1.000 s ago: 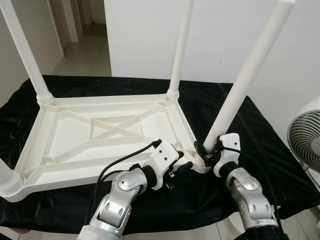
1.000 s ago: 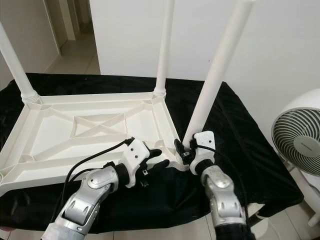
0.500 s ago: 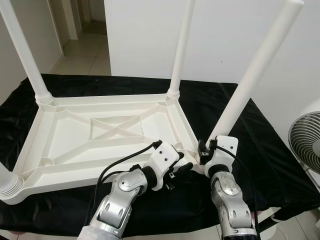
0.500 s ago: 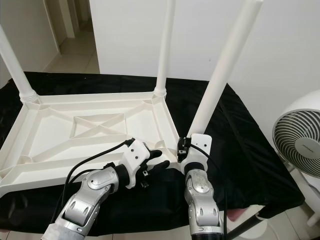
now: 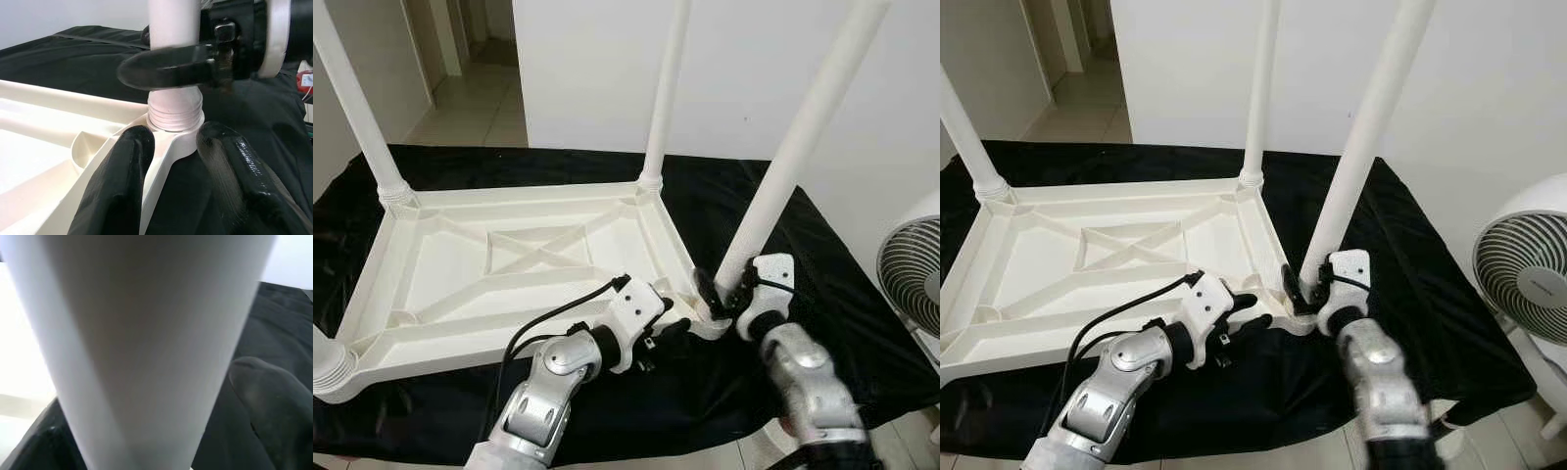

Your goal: Building children table

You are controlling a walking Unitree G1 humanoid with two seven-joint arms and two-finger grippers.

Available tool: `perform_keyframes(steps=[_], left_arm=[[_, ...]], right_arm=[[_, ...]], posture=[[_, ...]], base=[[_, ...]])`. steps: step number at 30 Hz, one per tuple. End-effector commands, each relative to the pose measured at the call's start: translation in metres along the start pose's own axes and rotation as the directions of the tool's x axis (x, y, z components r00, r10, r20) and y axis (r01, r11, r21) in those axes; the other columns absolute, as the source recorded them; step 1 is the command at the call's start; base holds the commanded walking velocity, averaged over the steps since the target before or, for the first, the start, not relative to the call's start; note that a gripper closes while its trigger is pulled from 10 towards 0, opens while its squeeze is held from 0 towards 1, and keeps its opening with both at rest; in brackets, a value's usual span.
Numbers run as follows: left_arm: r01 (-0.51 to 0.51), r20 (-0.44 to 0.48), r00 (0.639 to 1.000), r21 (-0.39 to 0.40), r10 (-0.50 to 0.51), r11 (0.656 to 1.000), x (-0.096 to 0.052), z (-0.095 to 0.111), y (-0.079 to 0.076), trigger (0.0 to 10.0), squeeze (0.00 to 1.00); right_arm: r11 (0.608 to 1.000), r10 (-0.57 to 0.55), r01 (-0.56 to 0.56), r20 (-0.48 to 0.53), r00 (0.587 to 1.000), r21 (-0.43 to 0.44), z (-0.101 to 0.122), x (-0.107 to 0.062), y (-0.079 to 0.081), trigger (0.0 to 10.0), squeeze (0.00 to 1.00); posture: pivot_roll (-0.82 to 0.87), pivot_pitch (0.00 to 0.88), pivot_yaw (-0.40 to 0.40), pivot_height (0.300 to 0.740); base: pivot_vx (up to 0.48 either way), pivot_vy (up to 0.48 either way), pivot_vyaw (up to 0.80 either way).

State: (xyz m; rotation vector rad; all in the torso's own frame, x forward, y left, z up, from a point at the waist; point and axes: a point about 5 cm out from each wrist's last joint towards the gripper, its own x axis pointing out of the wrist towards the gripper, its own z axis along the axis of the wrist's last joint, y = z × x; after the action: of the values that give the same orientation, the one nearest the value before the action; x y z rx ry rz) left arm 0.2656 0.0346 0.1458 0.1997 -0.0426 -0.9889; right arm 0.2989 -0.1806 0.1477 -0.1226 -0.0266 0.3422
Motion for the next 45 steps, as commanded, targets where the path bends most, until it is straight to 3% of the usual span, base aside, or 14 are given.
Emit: perform_keyframes(steps=[1, 2, 3, 7, 11, 12, 13, 14, 15, 28, 29, 39, 42, 45], left_arm=[[-0.063, -0.008, 0.998, -0.004, 0.063, 0.998, 0.000, -0.001, 0.003, 10.0, 0.00], [-0.063, -0.008, 0.998, -0.004, 0.063, 0.998, -0.001, -0.001, 0.003, 10.0, 0.00], [-0.063, -0.008, 0.998, -0.004, 0.063, 0.998, -0.001, -0.001, 0.003, 10.0, 0.00], [-0.066, -0.009, 0.998, -0.004, 0.066, 0.998, -0.001, -0.001, 0.002, 10.0, 0.00], [-0.068, -0.009, 0.998, -0.004, 0.068, 0.998, -0.001, -0.001, 0.002, 10.0, 0.00], [-0.068, -0.008, 0.998, -0.006, 0.068, 0.998, -0.001, 0.000, 0.001, 10.0, 0.00], [-0.068, -0.008, 0.998, -0.006, 0.068, 0.998, -0.001, 0.000, 0.001, 10.0, 0.00], [-0.068, -0.009, 0.998, -0.006, 0.068, 0.998, -0.001, 0.000, 0.001, 10.0, 0.00], [-0.065, -0.011, 0.998, -0.005, 0.065, 0.998, -0.002, -0.001, 0.001, 10.0, 0.00], [-0.056, -0.016, 0.998, -0.006, 0.056, 0.998, -0.003, -0.001, -0.001, 10.0, 0.00], [-0.054, -0.018, 0.998, -0.005, 0.054, 0.998, -0.004, -0.001, -0.001, 10.0, 0.00], [-0.053, -0.022, 0.998, -0.009, 0.053, 0.999, -0.005, -0.001, -0.002, 10.0, 0.00], [-0.049, -0.023, 0.999, -0.014, 0.049, 0.999, -0.004, -0.002, -0.004, 10.0, 0.00], [-0.047, -0.023, 0.999, -0.015, 0.047, 0.999, -0.004, -0.002, -0.005, 10.0, 0.00]], right_arm=[[0.997, 0.078, -0.078, -0.020, 0.997, -0.010, -0.003, 0.002, 0.001, 10.0, 1.00], [0.989, 0.143, -0.143, -0.029, 0.989, -0.022, -0.003, 0.003, 0.001, 10.0, 0.00], [0.989, 0.143, -0.143, -0.029, 0.989, -0.022, -0.003, 0.003, 0.001, 10.0, 0.00], [0.927, 0.372, -0.374, -0.059, 0.926, -0.021, -0.006, 0.008, 0.008, 10.0, 0.00], [0.900, 0.432, -0.434, -0.060, 0.900, -0.025, -0.008, 0.010, 0.013, 10.0, 0.00], [0.887, 0.459, -0.460, -0.060, 0.887, -0.022, -0.010, 0.013, 0.015, 3.5, 0.00], [0.887, 0.459, -0.460, -0.060, 0.887, -0.022, -0.010, 0.013, 0.015, 3.5, 0.00], [0.886, 0.462, -0.463, -0.061, 0.885, -0.017, -0.011, 0.014, 0.015, 2.5, 0.00], [0.885, 0.464, -0.465, -0.063, 0.884, -0.014, -0.012, 0.015, 0.014, 0.0, 0.00], [0.890, 0.455, -0.455, -0.053, 0.889, 0.006, -0.016, 0.014, 0.007, 0.0, 0.00], [0.906, 0.424, -0.424, -0.053, 0.904, 0.014, -0.017, 0.014, 0.006, 10.0, 0.00], [0.966, 0.258, -0.257, -0.049, 0.965, 0.014, -0.019, 0.012, 0.002, 10.0, 0.00], [0.995, 0.043, -0.041, -0.016, 0.999, 0.090, -0.017, 0.004, 0.012, 10.0, 0.00], [0.992, -0.046, 0.047, -0.015, 0.999, 0.114, -0.017, 0.001, 0.012, 10.0, 0.00]], posture=[[0.00, 0.005, -0.047, 0.740], [0.01, 0.008, -0.047, 0.740], [0.01, 0.008, -0.047, 0.740], [0.02, 0.006, -0.054, 0.740], [0.02, 0.005, -0.055, 0.740], [0.03, 0.003, -0.055, 0.740], [0.03, 0.003, -0.055, 0.740], [0.04, 0.003, -0.052, 0.740], [0.04, 0.003, -0.052, 0.740], [0.04, 0.010, -0.047, 0.740], [0.04, 0.013, -0.048, 0.740], [0.04, 0.016, -0.048, 0.740], [0.04, 0.019, -0.051, 0.740], [0.04, 0.019, -0.051, 0.740]], base=[[0.000, 0.000, 0.00], [0.000, 0.000, 0.00], [0.000, 0.000, 0.00], [0.000, 0.000, 0.00], [0.000, 0.000, 0.00], [0.000, 0.000, 0.00], [0.000, 0.000, 0.00], [0.000, 0.000, 0.00], [0.000, 0.000, 0.00], [0.000, 0.000, 0.00], [0.000, 0.000, 0.00], [0.000, 0.000, 0.00], [0.000, 0.000, 0.00], [0.000, 0.000, 0.00]])
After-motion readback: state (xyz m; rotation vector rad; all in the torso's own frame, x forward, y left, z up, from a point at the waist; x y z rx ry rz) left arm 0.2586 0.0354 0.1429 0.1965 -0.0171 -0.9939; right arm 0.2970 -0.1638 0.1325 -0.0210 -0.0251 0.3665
